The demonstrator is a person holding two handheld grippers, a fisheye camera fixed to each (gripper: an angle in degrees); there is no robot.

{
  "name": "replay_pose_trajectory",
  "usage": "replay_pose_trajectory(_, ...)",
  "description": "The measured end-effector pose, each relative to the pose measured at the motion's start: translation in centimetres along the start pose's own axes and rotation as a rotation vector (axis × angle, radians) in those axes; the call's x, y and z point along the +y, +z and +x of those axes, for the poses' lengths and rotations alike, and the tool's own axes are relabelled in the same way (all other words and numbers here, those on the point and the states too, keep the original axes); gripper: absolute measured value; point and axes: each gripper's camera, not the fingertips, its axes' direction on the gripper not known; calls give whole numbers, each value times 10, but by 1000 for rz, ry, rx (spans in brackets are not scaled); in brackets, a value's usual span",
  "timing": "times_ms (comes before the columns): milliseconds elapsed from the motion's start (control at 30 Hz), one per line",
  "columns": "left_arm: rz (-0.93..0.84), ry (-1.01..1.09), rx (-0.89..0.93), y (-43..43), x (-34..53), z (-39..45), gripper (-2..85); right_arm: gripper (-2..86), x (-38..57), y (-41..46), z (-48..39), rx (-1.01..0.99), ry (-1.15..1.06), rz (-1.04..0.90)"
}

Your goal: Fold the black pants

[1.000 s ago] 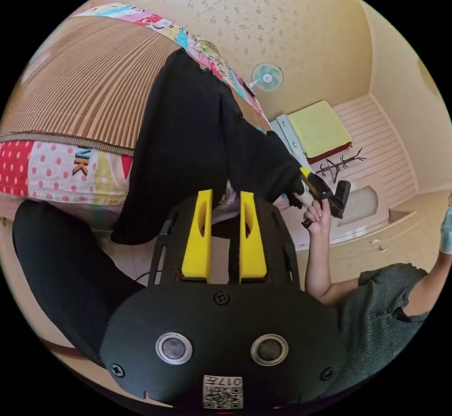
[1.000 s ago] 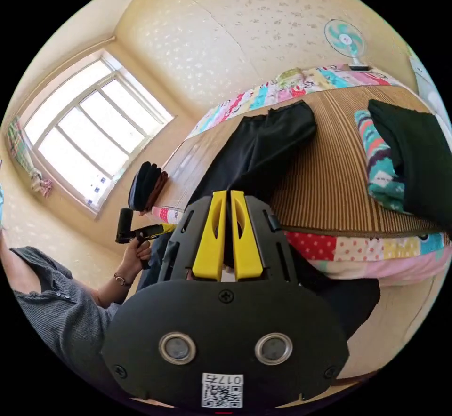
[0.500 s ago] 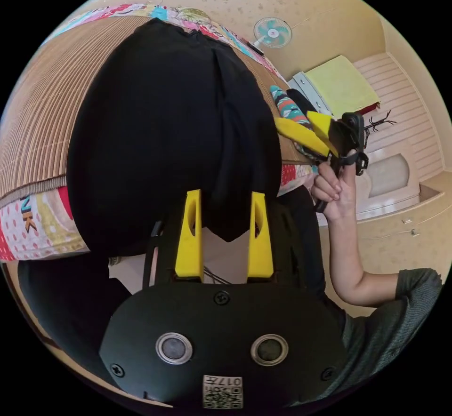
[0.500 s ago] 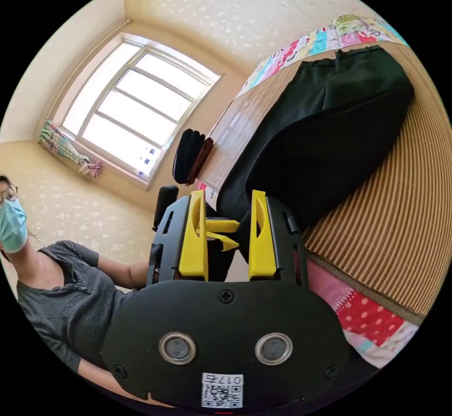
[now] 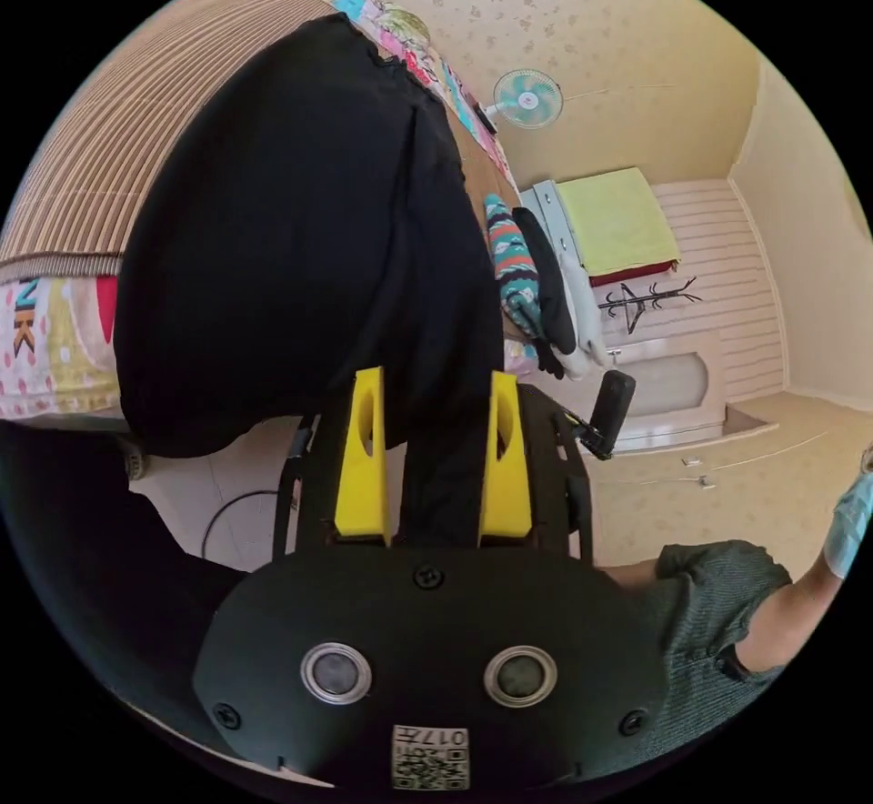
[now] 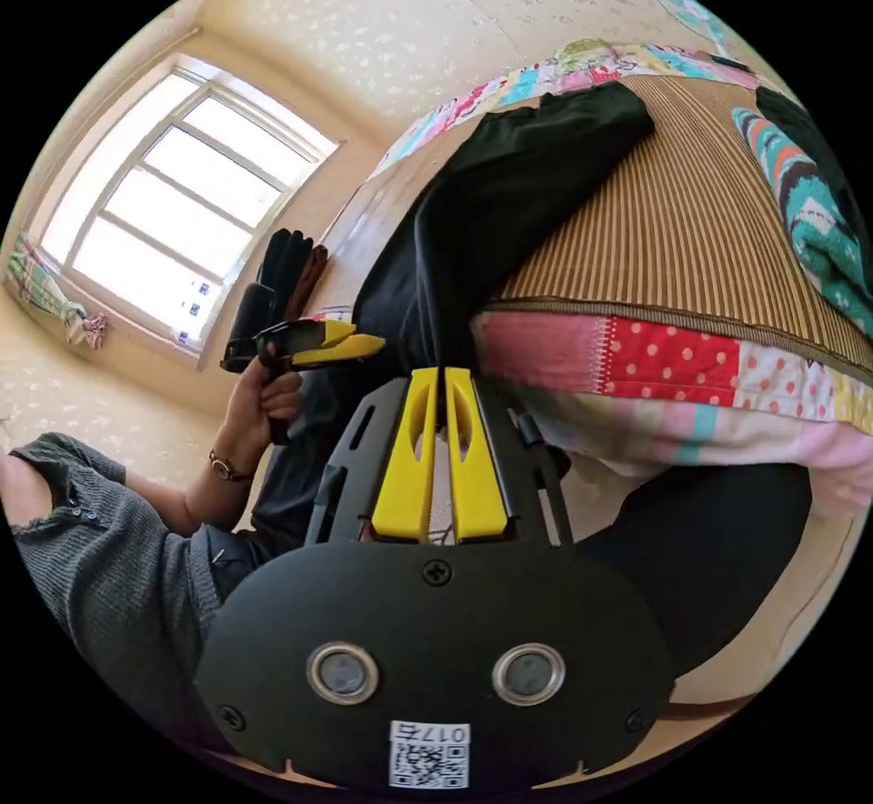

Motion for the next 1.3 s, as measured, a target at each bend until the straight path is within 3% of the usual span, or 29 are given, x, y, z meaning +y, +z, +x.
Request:
replay_pose_trajectory(100, 29, 66, 53, -24, 4, 39, 160, 21, -10, 6, -35, -85, -128, -52)
replay_pose_trajectory(267, -143, 181, -174, -9, -15, 86, 191, 17, -29, 36, -59, -261, -219, -130)
replay_pose_trajectory(367, -330, 242, -232, 24, -24, 89, 147, 14, -41, 55, -60, -251, -195, -165)
replay_pose_trajectory(633, -389, 293, -172, 15, -38, 66, 25, 29, -61, 59, -17, -450, -144, -245)
replay_pose_trajectory(733, -335, 249, -33, -6, -45, 50, 19, 50, -86, 29, 27, -362, -32, -183)
replay_pose_trajectory(867, -299, 193, 99, -27, -56, 30, 17, 106, -150, -29, 120, -219, 213, 139)
replay_pose_trajectory(967, -312, 173, 123, -31, -63, 25, 14, 127, -218, -35, 181, -135, 370, 240)
replay_pose_trajectory(1200, -307, 146, 191, -40, -78, 20, 12, 95, -362, 26, 257, 65, 524, 124)
replay_pose_trajectory(1300, -242, 105, 296, -55, -83, 9, 11, 46, -396, 24, 211, 304, 445, 206)
